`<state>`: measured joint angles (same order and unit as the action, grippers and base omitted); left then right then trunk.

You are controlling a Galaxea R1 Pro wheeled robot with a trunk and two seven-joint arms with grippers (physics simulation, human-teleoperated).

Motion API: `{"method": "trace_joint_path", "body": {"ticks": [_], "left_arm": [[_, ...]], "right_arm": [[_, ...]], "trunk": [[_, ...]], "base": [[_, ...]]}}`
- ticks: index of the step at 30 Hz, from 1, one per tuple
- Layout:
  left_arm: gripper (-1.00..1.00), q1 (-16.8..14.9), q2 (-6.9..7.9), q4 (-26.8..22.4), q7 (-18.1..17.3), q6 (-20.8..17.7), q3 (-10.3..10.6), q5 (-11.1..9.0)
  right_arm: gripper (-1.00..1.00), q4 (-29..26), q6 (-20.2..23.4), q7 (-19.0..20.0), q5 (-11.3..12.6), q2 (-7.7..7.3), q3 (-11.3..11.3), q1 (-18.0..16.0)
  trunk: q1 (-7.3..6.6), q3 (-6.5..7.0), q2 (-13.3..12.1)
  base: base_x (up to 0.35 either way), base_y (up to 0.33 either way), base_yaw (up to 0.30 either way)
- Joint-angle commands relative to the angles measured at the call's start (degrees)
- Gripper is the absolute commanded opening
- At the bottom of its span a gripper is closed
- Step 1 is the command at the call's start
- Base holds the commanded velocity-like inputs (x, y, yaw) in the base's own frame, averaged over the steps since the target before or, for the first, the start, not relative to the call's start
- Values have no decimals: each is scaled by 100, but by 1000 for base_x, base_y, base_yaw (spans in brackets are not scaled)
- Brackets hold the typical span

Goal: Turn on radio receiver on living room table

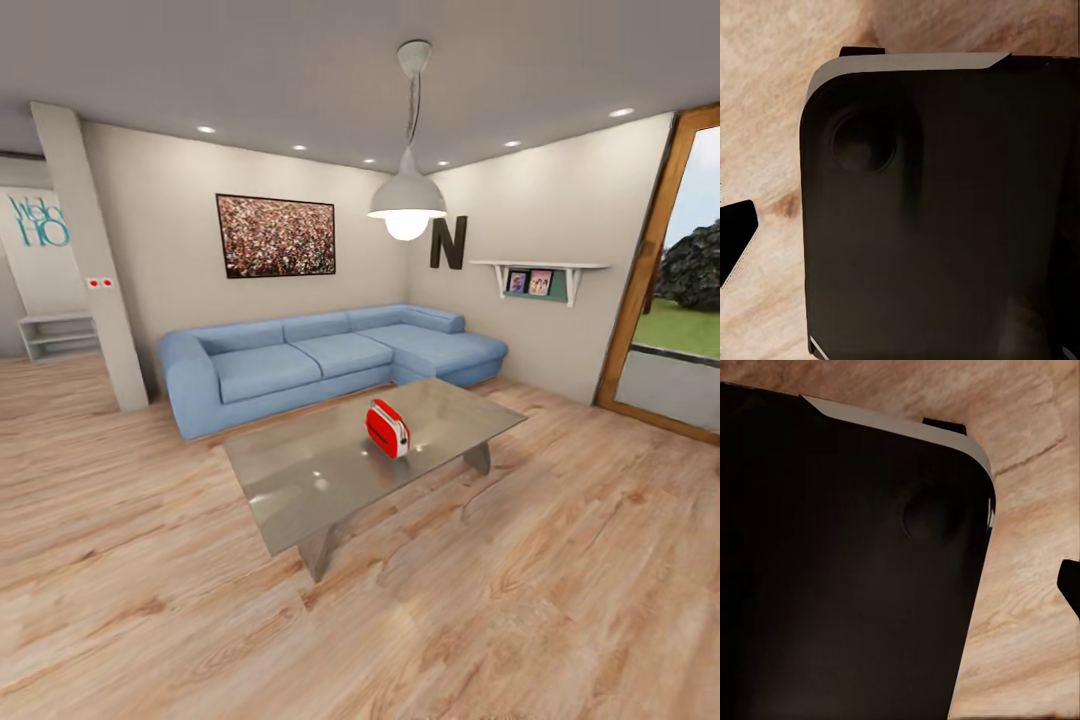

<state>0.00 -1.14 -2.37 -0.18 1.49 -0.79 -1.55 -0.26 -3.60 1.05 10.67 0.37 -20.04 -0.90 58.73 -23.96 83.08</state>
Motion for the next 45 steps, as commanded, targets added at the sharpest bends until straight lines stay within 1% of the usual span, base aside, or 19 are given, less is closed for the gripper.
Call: {"method": "trace_joint_path", "body": {"ticks": [1,11,15,45], "left_arm": [[100,0,0,0,0,0,0,-1],[100,0,0,0,0,0,0,2],[100,0,0,0,0,0,0,-1],[100,0,0,3,1,-70,10,-27]], "right_arm": [[100,0,0,0,0,1,0,-1],[100,0,0,0,3,-5,0,-2],[100,0,0,-15,-2,-4,0,-3],[100,0,-2,-1,-16,-28,-17,-5]], "trunk": [[0,0,0],[0,0,0],[0,0,0],[0,0,0]], "base": [[0,0,-293],[0,0,-293],[83,0,-148],[314,0,-3]]}}
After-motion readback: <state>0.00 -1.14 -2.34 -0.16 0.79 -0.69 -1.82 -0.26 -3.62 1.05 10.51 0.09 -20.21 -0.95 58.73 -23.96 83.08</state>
